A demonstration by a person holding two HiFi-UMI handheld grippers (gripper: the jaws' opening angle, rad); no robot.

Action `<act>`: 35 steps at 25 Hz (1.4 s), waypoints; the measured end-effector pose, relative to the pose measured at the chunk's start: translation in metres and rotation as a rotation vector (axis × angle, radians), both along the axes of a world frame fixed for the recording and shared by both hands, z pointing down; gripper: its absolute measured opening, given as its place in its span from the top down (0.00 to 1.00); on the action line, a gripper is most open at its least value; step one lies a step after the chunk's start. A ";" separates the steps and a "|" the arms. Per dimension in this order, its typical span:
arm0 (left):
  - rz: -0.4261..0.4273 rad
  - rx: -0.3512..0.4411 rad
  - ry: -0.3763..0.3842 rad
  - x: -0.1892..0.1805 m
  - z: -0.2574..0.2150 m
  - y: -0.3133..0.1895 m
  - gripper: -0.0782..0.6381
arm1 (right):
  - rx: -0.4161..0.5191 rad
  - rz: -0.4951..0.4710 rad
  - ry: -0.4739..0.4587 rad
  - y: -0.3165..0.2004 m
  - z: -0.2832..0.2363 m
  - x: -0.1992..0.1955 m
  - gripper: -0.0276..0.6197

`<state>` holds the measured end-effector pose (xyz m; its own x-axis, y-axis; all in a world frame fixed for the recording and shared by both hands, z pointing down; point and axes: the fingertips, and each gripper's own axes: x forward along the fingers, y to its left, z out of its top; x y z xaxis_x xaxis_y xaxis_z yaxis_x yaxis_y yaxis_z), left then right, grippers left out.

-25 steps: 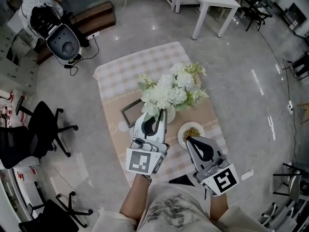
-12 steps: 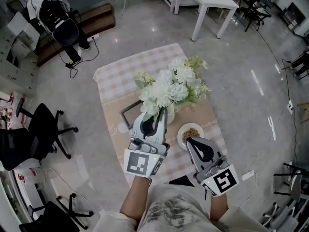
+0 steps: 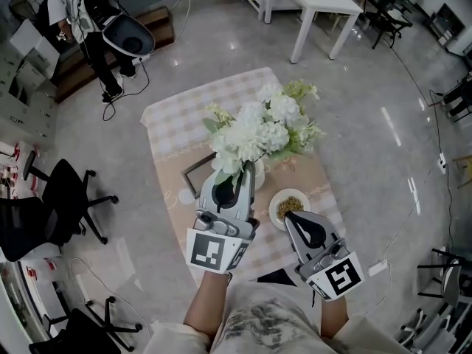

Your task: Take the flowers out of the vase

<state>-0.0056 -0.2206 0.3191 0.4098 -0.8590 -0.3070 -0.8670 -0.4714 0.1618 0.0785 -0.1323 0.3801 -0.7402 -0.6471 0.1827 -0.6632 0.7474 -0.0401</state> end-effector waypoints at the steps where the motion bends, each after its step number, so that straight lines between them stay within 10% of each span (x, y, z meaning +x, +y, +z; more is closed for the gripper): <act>1: 0.001 0.005 0.003 0.000 -0.002 0.000 0.87 | 0.000 0.001 0.001 0.000 0.000 0.000 0.93; 35: 0.031 0.102 0.025 -0.003 -0.039 0.014 0.87 | 0.014 0.009 0.000 0.003 -0.008 -0.001 0.93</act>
